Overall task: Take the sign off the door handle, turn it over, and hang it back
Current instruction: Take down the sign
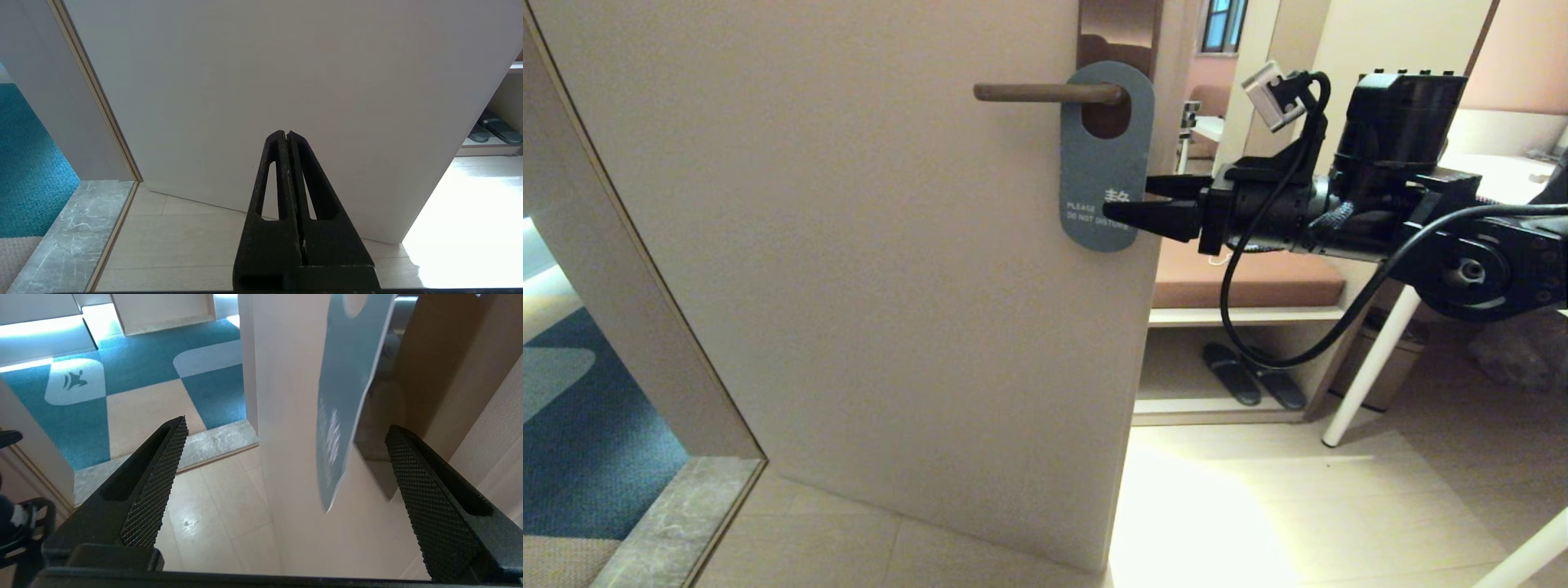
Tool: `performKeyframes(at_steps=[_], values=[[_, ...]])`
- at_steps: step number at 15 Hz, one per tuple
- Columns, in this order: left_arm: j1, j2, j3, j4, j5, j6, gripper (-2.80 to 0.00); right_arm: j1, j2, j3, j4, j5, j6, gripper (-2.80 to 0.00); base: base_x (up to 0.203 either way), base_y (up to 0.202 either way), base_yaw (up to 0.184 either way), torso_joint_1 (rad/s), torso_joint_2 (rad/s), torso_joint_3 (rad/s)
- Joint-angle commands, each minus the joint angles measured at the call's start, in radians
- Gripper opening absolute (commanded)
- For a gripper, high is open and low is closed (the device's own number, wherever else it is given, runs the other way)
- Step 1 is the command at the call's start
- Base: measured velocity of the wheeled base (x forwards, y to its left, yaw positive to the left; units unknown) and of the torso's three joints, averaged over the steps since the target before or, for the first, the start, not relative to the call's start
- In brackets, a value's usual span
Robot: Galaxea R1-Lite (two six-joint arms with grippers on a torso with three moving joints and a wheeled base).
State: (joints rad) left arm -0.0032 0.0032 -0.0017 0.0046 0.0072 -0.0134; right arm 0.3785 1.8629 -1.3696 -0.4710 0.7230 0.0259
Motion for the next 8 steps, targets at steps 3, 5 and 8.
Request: performKeyframes(at_steps=[3, 5, 8], values=[[0.0, 0.0, 0.0, 0.0, 0.0, 0.0, -2.8, 0.003, 0.067, -0.075, -0.003, 0.005, 0.0, 0.0, 0.0, 0.0, 0.0, 0.0, 0.0, 0.0], [0.0, 0.0, 0.0, 0.0, 0.0, 0.0, -2.8, 0.003, 0.086, -0.088, -0.003, 0.006, 0.0, 0.0, 0.0, 0.0, 0.0, 0.0, 0.0, 0.0], [0.0, 0.0, 0.0, 0.0, 0.0, 0.0, -2.8, 0.005, 0.103, -0.099, -0.005, 0.007, 0.0, 0.0, 0.0, 0.0, 0.0, 0.0, 0.0, 0.0]])
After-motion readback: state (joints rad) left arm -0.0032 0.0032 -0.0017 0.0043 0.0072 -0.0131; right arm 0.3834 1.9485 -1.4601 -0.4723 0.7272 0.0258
